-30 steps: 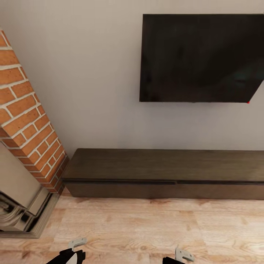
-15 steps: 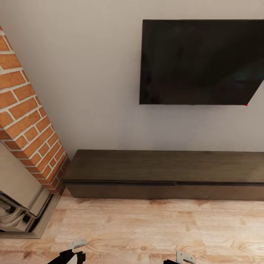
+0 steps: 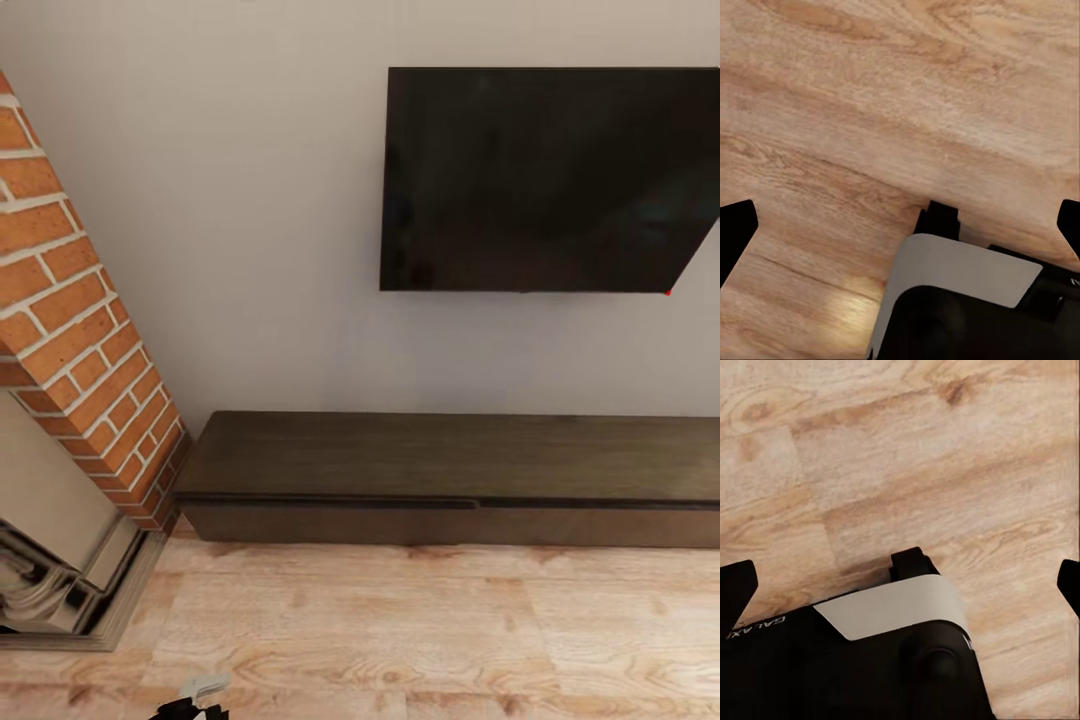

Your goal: Place each of the two pumpkins and all three candles from the living room inside a cabinet in the living room (use any cabinet), then make sure every cabinet is closed, and position the cauldron so it is next to a table in the living room.

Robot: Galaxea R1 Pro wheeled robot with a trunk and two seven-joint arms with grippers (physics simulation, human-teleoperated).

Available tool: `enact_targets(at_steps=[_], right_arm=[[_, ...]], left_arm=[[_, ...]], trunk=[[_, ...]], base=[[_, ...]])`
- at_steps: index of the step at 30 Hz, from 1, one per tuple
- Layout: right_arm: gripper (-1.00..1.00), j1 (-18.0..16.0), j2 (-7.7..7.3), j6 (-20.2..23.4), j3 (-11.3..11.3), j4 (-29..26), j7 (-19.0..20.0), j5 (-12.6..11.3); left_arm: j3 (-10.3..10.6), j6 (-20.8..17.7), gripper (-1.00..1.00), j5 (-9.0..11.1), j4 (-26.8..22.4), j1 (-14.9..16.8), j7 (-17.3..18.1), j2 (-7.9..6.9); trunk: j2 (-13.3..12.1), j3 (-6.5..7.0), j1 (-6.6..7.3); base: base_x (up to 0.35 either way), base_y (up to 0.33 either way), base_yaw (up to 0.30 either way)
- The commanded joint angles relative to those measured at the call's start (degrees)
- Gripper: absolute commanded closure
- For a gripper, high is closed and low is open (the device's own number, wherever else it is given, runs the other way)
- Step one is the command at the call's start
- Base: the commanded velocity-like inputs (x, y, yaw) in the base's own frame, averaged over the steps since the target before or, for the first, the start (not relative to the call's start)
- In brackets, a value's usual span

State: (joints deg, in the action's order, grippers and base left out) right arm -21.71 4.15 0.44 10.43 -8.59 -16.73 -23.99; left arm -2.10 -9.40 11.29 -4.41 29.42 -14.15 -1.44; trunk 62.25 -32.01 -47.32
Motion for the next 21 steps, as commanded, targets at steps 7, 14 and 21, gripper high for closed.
enact_targets(at_steps=[7,14,21], right_arm=[[-1.0,0.0,-1.77,-0.77,0.02,2.23,0.03,-0.01],[-1.0,0.7,-2.02,-8.45,0.03,5.36,-0.02,-0.09],[-1.0,2.89,-2.03,-10.32,0.1,6.31,0.04,-0.04]], left_arm=[[0.07,4.98,-1.0,-0.59,2.84,-3.59,-0.07,-0.12],[0.08,7.27,-1.0,-0.8,3.07,-7.0,-0.09,-0.13],[0.08,10.18,-1.0,-0.9,3.09,-10.32,-0.09,-0.17]], trunk=[[-2.82,1.26,1.54],[-5.63,2.52,3.08],[-8.44,3.78,4.62]], base=[[0.0,0.0,0.0],[0.0,0.0,0.0],[0.0,0.0,0.0]])
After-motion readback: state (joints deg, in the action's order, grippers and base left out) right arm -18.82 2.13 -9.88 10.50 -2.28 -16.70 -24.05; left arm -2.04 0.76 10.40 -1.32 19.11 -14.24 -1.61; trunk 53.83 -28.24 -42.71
